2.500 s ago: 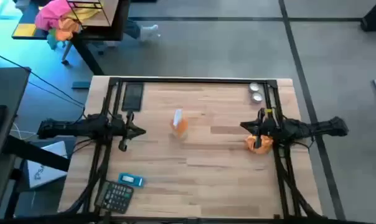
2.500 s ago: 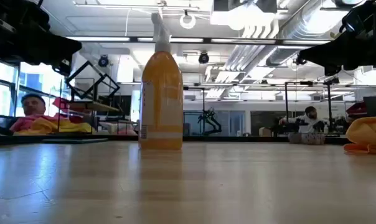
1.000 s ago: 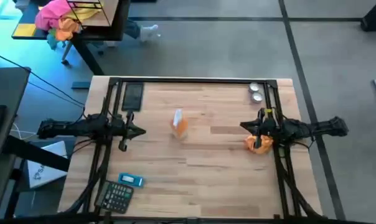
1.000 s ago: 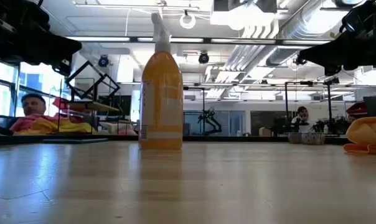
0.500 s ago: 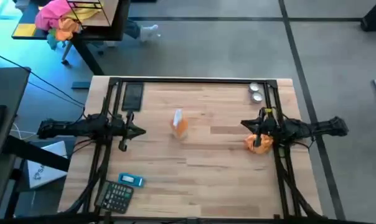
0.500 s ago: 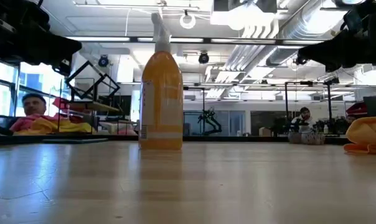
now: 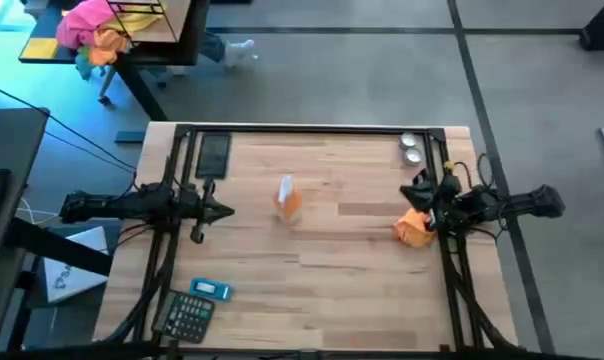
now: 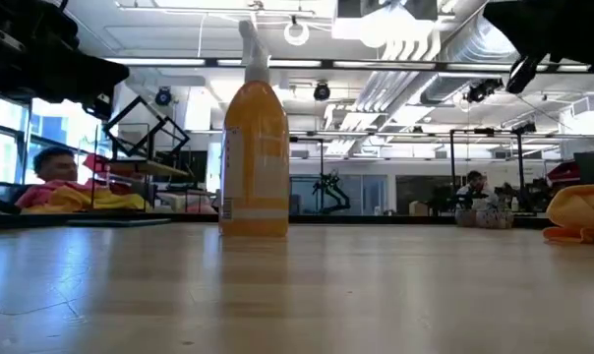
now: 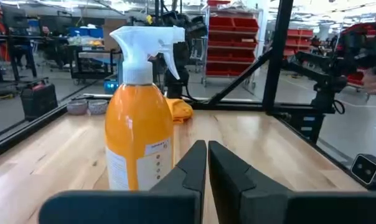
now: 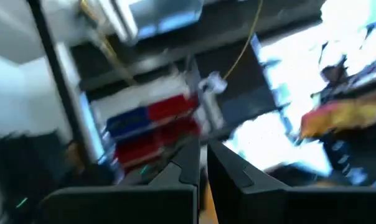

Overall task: Apply microfiber cloth
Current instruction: Spray the tablet using the spray bottle

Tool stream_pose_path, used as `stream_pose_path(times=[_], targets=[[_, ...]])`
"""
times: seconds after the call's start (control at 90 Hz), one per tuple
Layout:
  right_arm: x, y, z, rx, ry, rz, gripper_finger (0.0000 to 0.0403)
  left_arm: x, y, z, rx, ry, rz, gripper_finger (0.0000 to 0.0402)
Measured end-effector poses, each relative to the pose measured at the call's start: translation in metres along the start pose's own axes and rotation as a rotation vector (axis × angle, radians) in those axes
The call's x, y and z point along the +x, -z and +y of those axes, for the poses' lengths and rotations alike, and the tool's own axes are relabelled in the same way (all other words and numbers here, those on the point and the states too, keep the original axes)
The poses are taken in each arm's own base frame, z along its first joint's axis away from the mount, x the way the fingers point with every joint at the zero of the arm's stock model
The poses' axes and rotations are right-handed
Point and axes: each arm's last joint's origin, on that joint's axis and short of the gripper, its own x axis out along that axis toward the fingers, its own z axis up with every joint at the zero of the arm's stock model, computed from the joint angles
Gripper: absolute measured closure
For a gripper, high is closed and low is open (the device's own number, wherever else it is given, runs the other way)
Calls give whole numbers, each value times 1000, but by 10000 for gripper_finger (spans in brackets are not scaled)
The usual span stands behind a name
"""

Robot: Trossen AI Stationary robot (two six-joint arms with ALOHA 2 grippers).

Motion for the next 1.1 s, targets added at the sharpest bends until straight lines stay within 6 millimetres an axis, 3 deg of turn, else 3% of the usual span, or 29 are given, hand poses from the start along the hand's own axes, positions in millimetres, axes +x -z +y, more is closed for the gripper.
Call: stream_pose_path(times=[0.2, 0.489, 0.7, 0.889, 1.1], targets=[[15, 18, 4, -31, 7, 149, 402, 0, 0, 0, 0, 0, 0, 402], [61, 16, 25, -242, -49, 282, 399, 0, 0, 0, 0, 0, 0, 402], [98, 25, 36, -316, -37, 402, 338, 0, 0, 1, 14, -20, -4, 402], [135, 58, 41, -379, -32, 569, 281, -1, -12, 2, -136, -69, -129, 402], [165, 115, 43, -387, -46, 615, 274, -1, -15, 2, -192, -73, -165, 402]])
